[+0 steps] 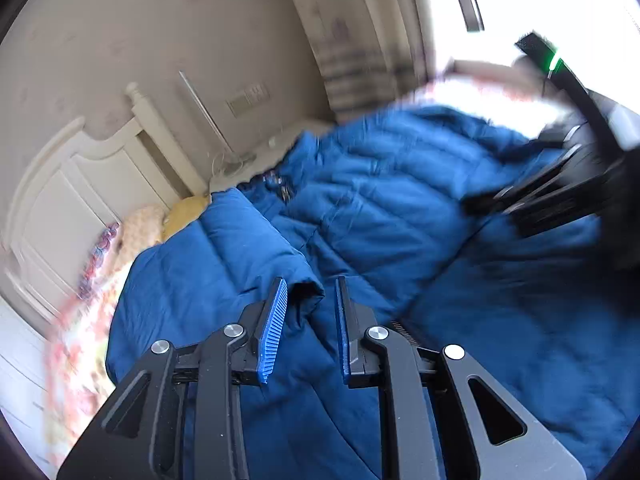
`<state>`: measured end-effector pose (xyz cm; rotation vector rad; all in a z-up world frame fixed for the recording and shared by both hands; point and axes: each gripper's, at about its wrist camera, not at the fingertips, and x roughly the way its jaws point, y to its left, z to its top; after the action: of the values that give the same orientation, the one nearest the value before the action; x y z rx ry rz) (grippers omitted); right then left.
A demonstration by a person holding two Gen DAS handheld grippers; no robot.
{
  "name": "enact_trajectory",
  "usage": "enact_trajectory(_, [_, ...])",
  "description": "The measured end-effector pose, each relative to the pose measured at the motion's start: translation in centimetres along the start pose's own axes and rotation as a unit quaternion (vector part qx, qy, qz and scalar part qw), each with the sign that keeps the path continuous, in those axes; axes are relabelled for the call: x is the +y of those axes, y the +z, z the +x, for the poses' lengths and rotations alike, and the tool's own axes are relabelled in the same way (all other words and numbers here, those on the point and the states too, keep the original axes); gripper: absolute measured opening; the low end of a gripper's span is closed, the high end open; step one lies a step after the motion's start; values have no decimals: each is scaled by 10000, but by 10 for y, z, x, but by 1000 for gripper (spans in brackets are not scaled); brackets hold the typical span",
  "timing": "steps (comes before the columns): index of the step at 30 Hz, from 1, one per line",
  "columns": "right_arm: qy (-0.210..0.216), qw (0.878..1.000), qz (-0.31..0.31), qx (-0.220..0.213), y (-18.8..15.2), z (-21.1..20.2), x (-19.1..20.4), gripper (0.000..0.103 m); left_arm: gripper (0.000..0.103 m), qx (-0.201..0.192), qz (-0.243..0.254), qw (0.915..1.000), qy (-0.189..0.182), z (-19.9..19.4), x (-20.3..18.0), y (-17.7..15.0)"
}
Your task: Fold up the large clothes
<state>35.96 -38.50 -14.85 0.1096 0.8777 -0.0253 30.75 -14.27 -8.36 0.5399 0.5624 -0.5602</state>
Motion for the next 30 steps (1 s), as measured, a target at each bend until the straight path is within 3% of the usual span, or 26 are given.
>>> enact_trajectory(1, [7,10000,5,-3,0,0,0,83,12,-196,-478,9986,-135,-14,13,-6])
enact_trajectory(3, [3,10000,-2,-2,0,0,0,83,12,-310,-1578,9869,160,-26,48,-23])
enact_trajectory(5, [-14,10000,-14,3,0,0,0,83,12,-98,-2441,9680,570,-24,77,-43])
enact_trajectory(6, [-28,10000,-23,7,0,0,0,83,12,183,-2937,9527,758,-18,97,-57])
enact_trajectory(7, [-43,10000,-35,12,0,0,1,83,12,399,-3101,9462,837,-13,106,-66])
enact_trajectory(9, [-76,10000,-59,21,0,1,2,83,12,719,-3211,9392,985,-3,117,-77])
enact_trajectory(14, [-299,9994,-174,-30,1,-5,10,80,13,888,-3568,9272,710,19,125,-87])
enact_trajectory(17, [-333,9945,-881,-461,2,-27,49,80,16,818,-3689,9237,628,22,124,-91])
enact_trajectory(20, [-61,9803,-1813,-786,6,-40,109,80,28,667,-4119,9073,515,15,137,-110])
enact_trajectory(23, [199,9544,-2780,-1066,8,-36,173,79,34,564,-4384,8962,368,11,146,-123])
enact_trajectory(27, [195,9234,-3684,-1065,8,-5,234,78,37,474,-4515,8905,314,9,148,-127])
enact_trajectory(30, [246,9131,-3933,-1047,12,14,253,78,38,459,-4597,8866,229,10,150,-129])
